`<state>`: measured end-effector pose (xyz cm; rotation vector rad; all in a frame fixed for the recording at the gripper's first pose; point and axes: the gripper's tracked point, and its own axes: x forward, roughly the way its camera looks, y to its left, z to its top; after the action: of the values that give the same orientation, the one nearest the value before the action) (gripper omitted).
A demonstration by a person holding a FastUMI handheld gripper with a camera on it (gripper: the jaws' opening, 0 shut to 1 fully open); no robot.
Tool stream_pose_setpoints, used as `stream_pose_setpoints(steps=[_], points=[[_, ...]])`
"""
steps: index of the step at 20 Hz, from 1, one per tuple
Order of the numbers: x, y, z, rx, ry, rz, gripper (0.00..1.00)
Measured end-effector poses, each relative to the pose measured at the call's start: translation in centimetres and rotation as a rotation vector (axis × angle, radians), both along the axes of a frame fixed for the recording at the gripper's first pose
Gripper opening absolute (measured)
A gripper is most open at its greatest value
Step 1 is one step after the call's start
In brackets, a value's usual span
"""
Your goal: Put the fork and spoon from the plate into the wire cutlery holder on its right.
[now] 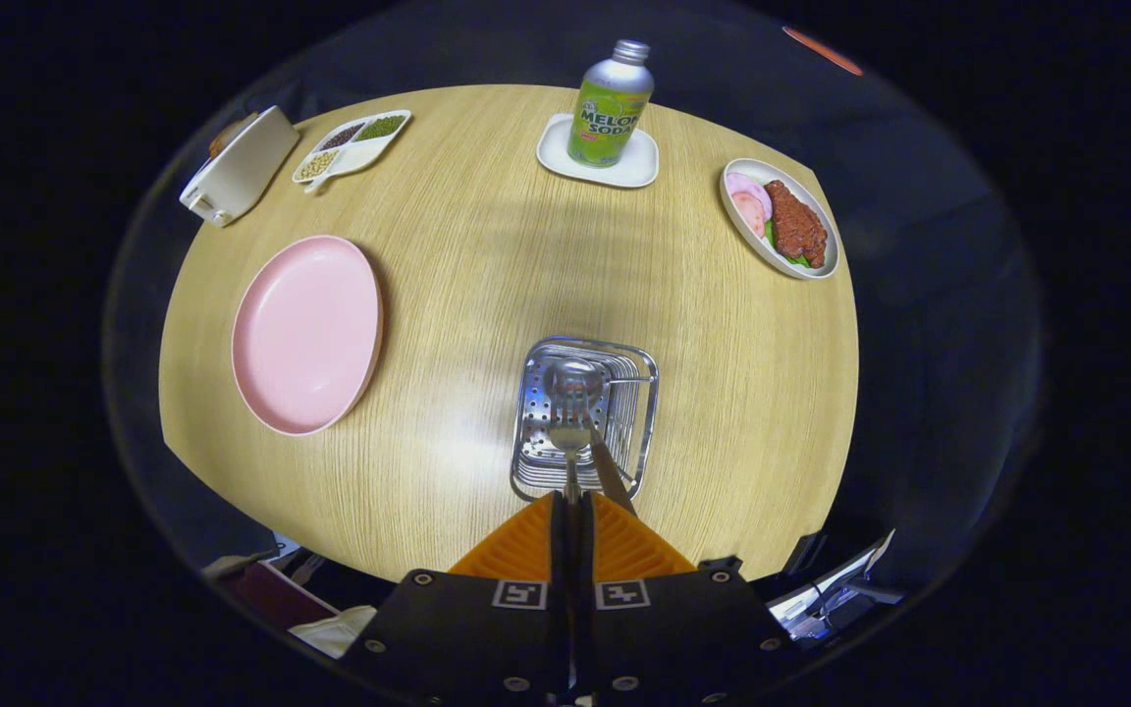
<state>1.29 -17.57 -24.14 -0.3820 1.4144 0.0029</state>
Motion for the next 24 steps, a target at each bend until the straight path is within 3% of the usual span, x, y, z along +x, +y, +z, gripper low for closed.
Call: stream_pose_setpoints(steps=[6, 11, 14, 17, 22, 24], points=[[0.7, 0.8, -0.2, 0.030, -0.008, -0.004, 0.07], [2.5, 1.7, 2.9, 0.063, -0.139, 0.009, 0.13], [4.3, 2.7, 6.5, 0.123, -0.285, 0.006, 0.32], [6.2, 3.3, 10.7, 0.158, -0.443, 0.035, 1.00], [8.7, 5.3, 21.1, 0.242, -0.794, 0.072, 1.00], [7.8, 5.4, 25.8, 0.285, -0.927, 0.075, 1.00]])
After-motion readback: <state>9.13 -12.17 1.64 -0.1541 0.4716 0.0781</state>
